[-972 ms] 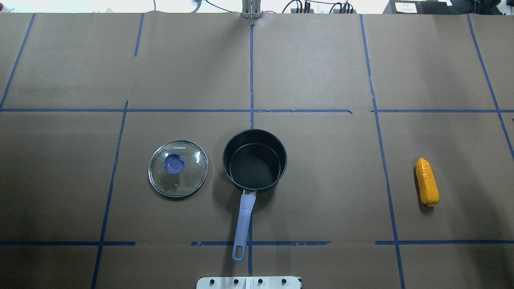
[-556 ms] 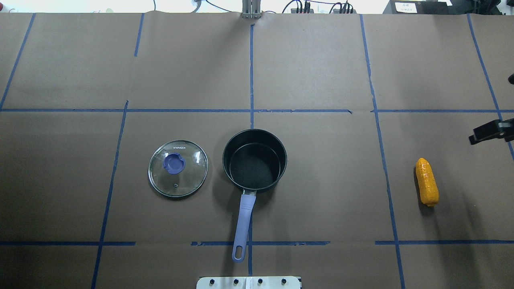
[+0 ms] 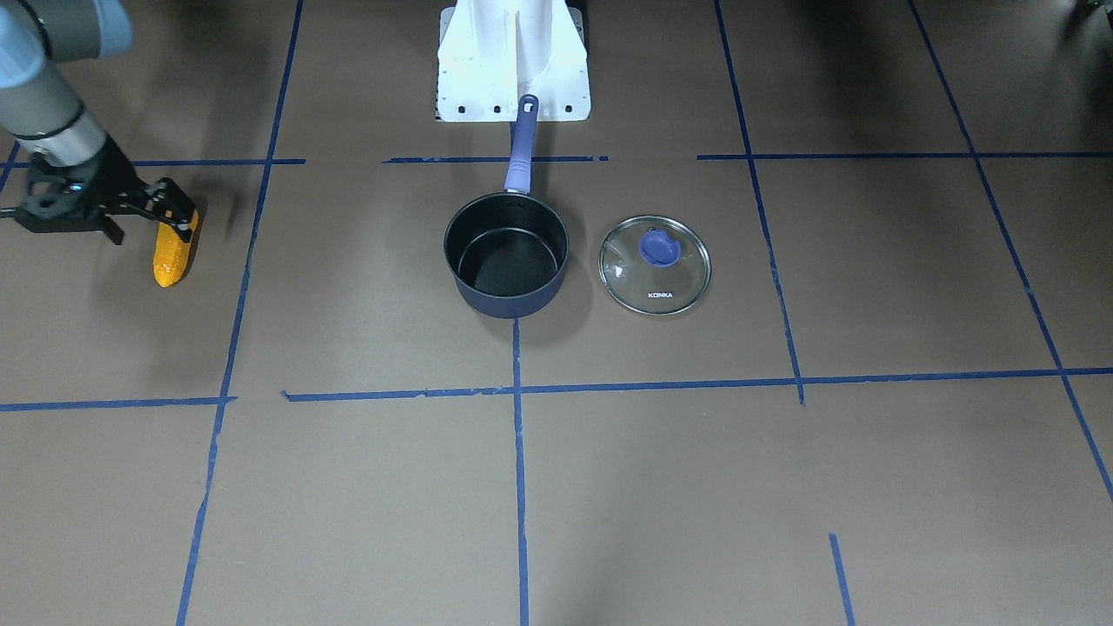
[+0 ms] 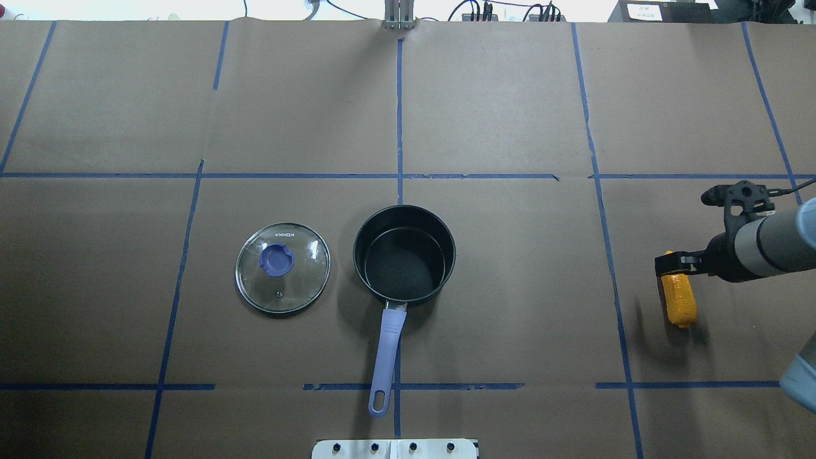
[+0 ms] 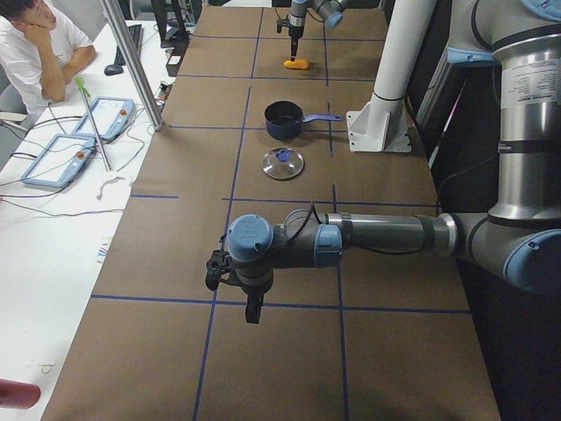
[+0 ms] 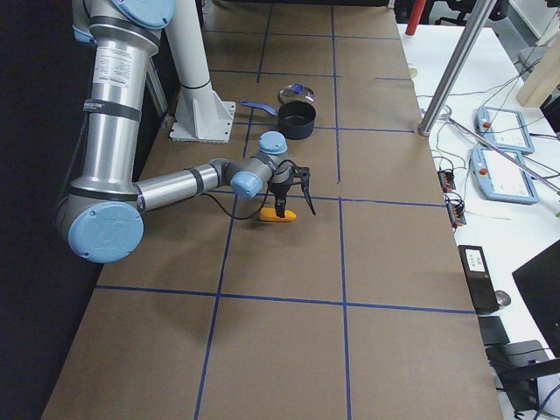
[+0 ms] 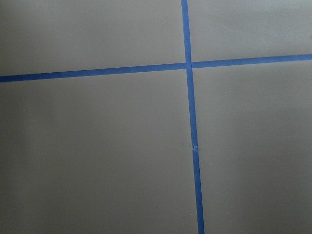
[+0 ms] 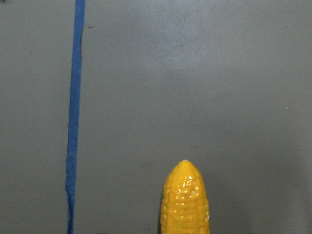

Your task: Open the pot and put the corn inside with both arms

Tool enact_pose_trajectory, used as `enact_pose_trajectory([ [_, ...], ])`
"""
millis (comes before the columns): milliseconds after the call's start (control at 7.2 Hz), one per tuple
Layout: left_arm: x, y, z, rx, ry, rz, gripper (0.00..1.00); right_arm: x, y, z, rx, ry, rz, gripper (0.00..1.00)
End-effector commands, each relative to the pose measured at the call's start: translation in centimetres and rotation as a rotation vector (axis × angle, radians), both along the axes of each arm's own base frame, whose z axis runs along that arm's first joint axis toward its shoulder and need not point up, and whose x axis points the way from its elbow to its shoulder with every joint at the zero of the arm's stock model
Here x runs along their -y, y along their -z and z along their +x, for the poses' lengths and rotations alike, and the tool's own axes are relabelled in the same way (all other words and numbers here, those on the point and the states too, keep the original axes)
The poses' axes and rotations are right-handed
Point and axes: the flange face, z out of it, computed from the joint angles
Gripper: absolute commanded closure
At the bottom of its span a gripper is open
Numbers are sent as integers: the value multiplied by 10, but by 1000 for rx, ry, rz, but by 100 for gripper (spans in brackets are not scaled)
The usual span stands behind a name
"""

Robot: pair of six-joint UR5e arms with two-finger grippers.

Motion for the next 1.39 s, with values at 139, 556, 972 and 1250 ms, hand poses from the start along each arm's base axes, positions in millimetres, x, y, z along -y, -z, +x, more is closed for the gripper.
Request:
enact_pose_trajectory([
  [139,0,2,0,0,2,2,0,-4,-31,-20,-19,25,-4,31],
  [556,0,3,0,-1,3,4,0,-5,-20,-27,5,43,2,100],
  [972,1,6,-1,-1,6,9,0,30,92,-43,118,65,-10,100],
  [1250,1,8,0,-4,4,12,0,75,248,-111,77,58,-38,100],
])
